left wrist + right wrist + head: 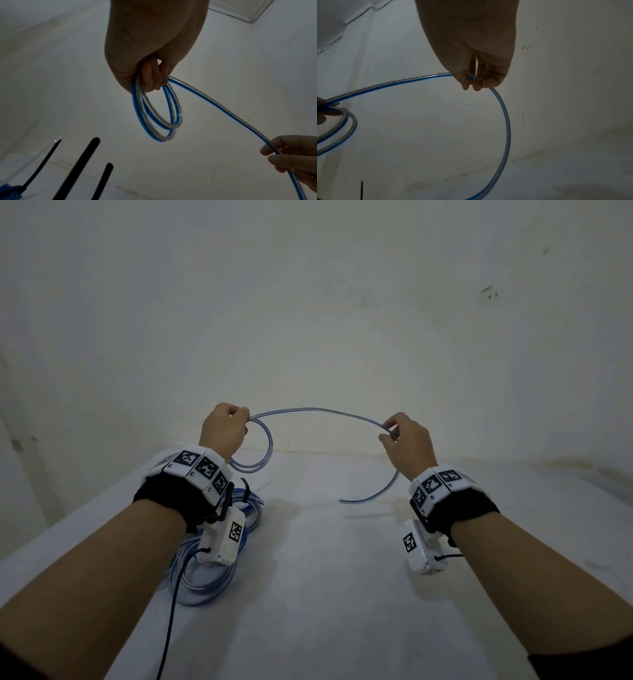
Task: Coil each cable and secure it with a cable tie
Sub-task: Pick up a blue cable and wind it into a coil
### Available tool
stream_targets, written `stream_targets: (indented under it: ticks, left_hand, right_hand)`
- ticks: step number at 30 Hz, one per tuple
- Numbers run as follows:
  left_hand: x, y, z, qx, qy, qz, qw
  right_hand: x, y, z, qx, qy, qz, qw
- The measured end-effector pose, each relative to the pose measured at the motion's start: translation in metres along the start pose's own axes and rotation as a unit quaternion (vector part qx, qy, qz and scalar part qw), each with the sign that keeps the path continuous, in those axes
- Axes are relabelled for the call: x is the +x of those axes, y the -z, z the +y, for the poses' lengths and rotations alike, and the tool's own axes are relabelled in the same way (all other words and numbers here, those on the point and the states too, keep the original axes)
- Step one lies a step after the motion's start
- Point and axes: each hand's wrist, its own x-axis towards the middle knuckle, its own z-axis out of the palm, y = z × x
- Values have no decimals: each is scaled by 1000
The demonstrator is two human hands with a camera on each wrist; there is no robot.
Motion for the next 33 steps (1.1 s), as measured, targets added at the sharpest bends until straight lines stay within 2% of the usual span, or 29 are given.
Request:
stream_targets:
  ticks: [8, 12, 17, 24, 33]
  left_hand:
    - [-7, 6, 6, 8, 9, -18, 1000]
    - [-11, 9, 10, 15, 10, -31, 999]
    - [-15, 13, 17, 28, 11, -67, 997]
    - [-18, 18, 23, 56, 54, -118, 990]
    - [-18, 24, 22, 76, 56, -133, 987]
  right_hand:
    - [3, -6, 4, -66, -13, -79, 995]
    - [1, -9, 2, -47, -24, -74, 996]
    - [5, -8, 0, -60, -3, -53, 997]
    - [13, -3, -6, -52, 4, -29, 998]
    - [21, 2, -2, -77, 13, -41, 996]
